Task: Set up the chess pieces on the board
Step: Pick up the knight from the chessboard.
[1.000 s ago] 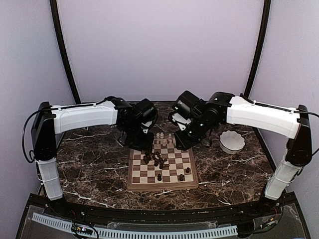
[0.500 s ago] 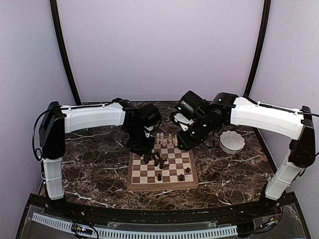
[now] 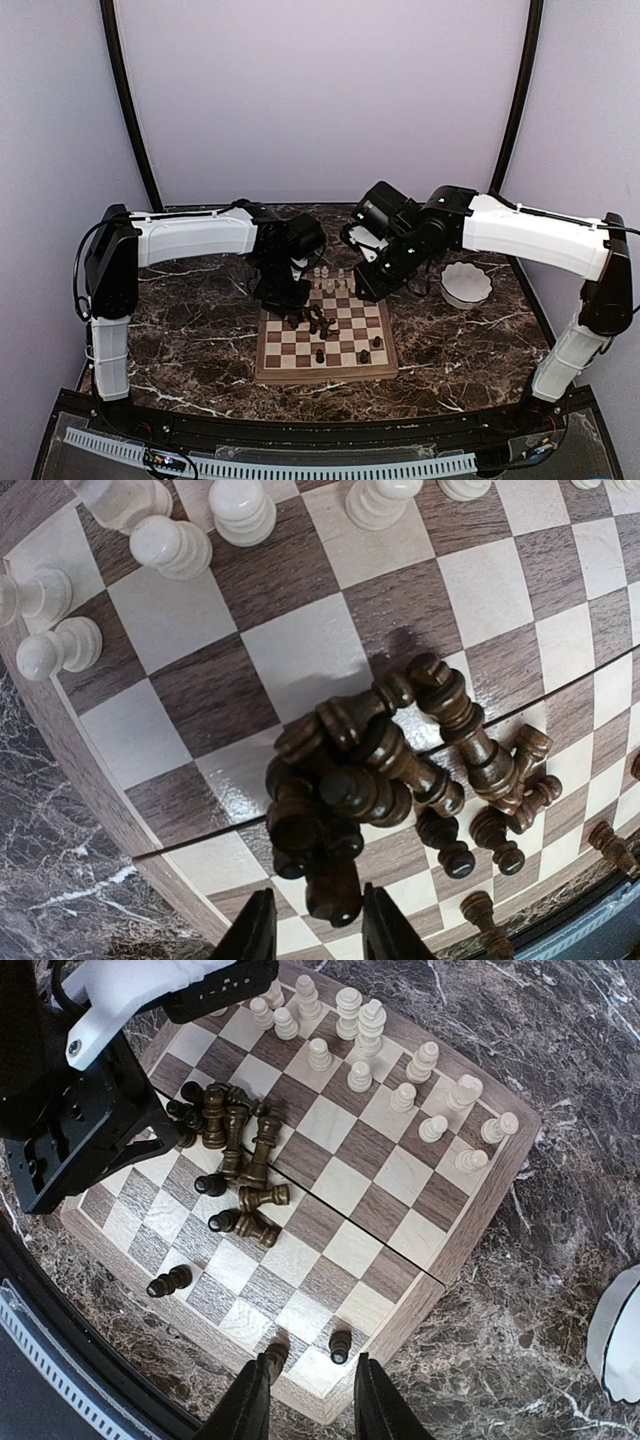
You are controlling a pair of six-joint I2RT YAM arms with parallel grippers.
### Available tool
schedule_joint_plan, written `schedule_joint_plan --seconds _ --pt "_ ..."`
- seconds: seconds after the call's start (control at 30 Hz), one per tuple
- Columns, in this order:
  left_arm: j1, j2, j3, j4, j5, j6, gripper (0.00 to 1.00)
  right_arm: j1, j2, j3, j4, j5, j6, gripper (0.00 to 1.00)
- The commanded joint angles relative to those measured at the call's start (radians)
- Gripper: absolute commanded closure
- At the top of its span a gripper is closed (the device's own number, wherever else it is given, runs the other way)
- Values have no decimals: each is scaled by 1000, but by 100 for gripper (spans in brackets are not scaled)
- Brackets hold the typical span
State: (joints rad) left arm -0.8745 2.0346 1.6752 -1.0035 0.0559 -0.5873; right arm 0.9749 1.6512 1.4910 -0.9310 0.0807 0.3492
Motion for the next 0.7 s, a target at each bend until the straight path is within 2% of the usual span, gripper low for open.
schedule_joint_plan --seconds 0.0,0.2,0.67 --pt "-4 -14 20 -61 -31 7 70 -5 3 9 35 -16 -1 69" --pt "-4 -28 3 -67 -43 10 72 -5 13 17 39 -21 0 69" --pt "10 -26 -34 41 -3 36 70 -5 19 22 32 -32 1 69"
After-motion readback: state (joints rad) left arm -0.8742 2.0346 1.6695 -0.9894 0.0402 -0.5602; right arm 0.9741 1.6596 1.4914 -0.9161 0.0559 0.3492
